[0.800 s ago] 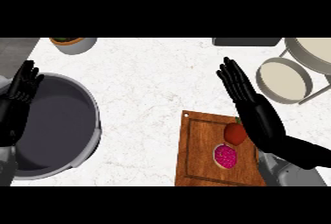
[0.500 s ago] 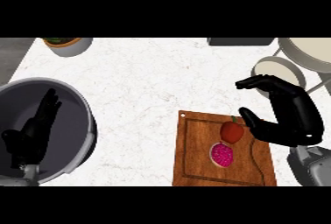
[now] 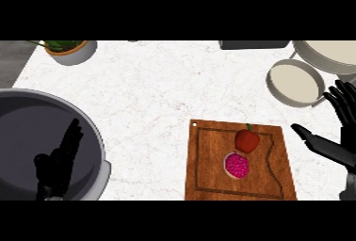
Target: Pick the cupcake from the cutting board and place it in the tiered basket
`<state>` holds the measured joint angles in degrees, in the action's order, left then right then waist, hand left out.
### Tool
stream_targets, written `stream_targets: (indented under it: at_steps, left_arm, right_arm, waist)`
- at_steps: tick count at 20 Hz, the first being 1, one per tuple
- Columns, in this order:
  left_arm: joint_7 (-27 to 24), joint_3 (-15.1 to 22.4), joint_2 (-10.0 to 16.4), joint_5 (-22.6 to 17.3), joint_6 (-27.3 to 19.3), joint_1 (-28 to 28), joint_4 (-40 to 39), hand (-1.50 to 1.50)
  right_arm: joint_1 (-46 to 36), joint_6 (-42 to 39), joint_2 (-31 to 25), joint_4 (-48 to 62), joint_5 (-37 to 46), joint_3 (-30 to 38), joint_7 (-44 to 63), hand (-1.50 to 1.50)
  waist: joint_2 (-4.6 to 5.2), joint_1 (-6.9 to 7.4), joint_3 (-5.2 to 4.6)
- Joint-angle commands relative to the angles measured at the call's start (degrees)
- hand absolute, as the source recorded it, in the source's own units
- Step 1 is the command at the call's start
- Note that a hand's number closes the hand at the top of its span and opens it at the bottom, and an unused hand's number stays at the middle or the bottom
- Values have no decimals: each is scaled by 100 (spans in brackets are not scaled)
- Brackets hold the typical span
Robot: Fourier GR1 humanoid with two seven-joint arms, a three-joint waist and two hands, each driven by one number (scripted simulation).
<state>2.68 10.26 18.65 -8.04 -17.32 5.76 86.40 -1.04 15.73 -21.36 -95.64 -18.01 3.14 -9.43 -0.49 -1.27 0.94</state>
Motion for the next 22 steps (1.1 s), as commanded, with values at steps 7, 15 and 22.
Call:
stream_targets:
  at_steps: [7,15,22]
  left_arm:
    - [-160,180,-329,143,-77,163,-307,0]
    - [62,309,-449,318,-246,132,-72,0]
    - [-33,337,-601,402,-159,-3,-344,0]
  right_arm:
    - [1099,-1168,-1878,-1257,638,-602,1823,-150]
    - [1102,-1151,-2981,-2789,2380,-1392,3743,-150]
    - [454,-1014,-2516,-3459,3697,-2401,5791,-150]
  waist:
    - [39,-19,-135]
    - [34,74,-127]
    - [60,170,-110]
